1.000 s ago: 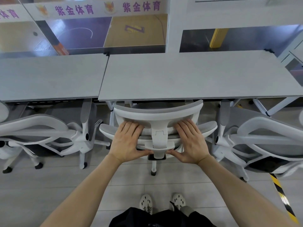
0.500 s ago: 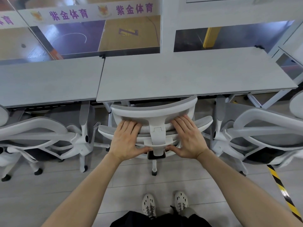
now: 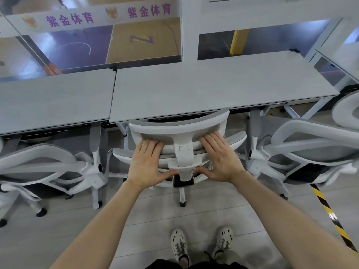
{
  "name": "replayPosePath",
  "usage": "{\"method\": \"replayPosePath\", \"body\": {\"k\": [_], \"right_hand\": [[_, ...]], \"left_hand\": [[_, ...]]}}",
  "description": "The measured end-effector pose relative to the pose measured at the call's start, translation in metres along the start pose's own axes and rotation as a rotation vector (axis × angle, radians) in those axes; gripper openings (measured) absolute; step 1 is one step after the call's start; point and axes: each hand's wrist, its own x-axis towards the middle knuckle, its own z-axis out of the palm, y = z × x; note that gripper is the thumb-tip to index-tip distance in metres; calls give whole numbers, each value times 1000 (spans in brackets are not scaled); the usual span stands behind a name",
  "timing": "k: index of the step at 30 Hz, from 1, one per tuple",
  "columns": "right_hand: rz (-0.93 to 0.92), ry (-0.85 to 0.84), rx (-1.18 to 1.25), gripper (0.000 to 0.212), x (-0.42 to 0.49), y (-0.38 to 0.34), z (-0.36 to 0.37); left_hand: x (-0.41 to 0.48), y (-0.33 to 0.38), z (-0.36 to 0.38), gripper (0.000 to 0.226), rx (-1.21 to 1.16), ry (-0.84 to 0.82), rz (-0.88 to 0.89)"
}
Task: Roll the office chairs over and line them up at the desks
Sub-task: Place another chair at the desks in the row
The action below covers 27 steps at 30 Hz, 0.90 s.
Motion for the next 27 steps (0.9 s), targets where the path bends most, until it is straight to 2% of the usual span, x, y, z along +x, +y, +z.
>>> {"method": "replayPosePath", "body": {"k": [4, 6, 10, 12, 15, 19, 21, 23, 27], "right_hand": [[19, -74, -32, 110, -4, -1, -4], [6, -108, -32, 105, -4, 3, -9], [-30, -90, -60, 62, -26, 28, -29], [29, -101, -70, 50, -48, 47, -41], [166, -188, -22, 40, -97, 85, -59], [400, -318, -21, 35, -176, 139, -88], [507, -358, -28, 30, -217, 165, -102], [607, -396, -3, 32, -254, 187, -116], [737, -449, 22, 28, -308, 220, -142]], "left_hand": [[-1, 5, -10, 97, -65, -8, -6], [-2, 13, -21, 83, -78, 40, 22], [8, 56, -39, 27, -23, 297, 94], [20, 90, -41, 21, -31, 348, 108], [43, 152, -41, 21, -75, 199, 141], [79, 232, -15, 27, -26, -275, 92], [94, 268, 4, 30, -3, -442, 95], [106, 302, 23, 31, 41, -524, 144], [129, 357, 54, 36, 75, -574, 236]]}}
